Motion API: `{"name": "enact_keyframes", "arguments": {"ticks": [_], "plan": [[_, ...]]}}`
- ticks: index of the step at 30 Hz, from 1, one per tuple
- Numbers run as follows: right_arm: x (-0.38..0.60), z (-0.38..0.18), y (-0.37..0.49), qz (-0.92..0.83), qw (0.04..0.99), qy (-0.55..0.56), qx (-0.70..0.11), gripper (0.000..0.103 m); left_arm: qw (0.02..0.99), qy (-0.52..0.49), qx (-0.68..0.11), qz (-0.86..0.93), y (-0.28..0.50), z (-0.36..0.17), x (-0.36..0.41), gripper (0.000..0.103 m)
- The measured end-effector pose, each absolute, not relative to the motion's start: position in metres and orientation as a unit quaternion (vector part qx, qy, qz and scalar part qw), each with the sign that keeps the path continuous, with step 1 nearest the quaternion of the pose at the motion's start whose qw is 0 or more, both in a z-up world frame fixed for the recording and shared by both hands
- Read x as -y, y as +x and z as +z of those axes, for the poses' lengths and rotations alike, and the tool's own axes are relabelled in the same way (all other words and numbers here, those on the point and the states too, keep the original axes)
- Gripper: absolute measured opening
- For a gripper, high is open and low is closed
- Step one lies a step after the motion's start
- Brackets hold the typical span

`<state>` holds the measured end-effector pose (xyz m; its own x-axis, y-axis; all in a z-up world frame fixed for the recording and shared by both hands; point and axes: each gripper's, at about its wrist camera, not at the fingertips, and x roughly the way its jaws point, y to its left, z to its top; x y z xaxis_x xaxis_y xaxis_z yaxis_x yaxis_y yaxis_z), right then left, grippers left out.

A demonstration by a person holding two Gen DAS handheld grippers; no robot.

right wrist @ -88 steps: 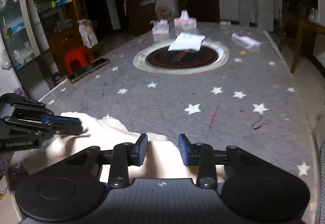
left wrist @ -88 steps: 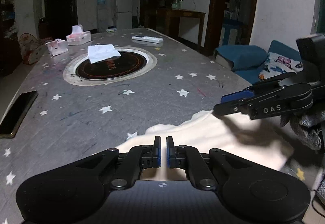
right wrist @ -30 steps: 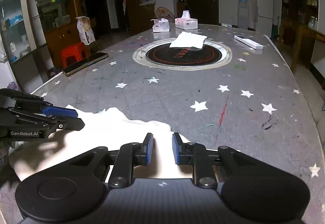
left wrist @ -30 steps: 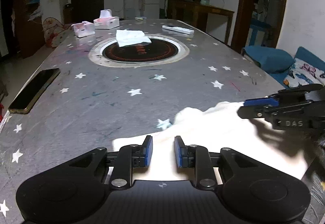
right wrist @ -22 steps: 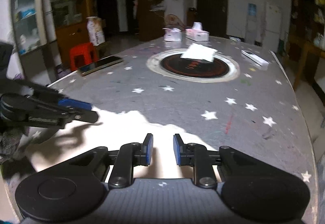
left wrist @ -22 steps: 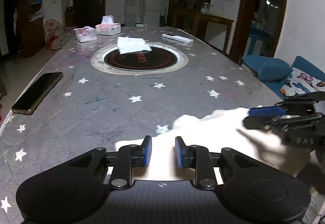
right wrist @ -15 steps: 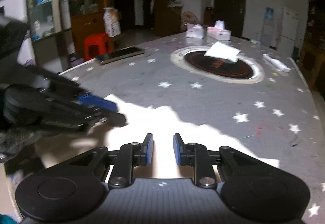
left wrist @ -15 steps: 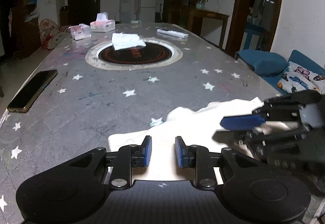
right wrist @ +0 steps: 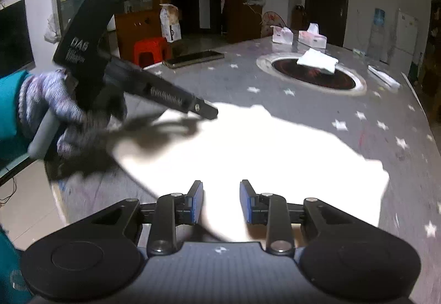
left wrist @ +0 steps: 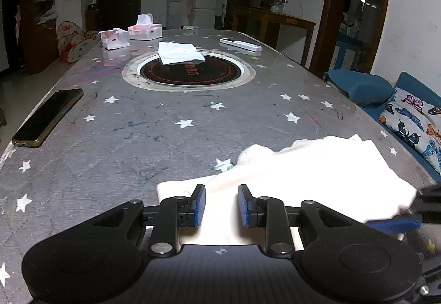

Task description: Fold clothes

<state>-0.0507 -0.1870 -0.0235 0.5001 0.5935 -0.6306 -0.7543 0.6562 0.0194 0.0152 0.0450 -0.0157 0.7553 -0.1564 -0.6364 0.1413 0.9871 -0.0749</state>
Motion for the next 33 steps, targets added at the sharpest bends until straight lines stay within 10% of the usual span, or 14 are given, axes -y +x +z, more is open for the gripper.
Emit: {"name": "enact_keyframes", "arguments": {"ticks": [33], "plan": [[0.255, -0.014, -0.034, 0.291, 0.900, -0.049, -0.321, 0.031, 0.939, -0.025, -0.329, -0.097, -0.057, -0.010, -0.053, 0.029]]}}
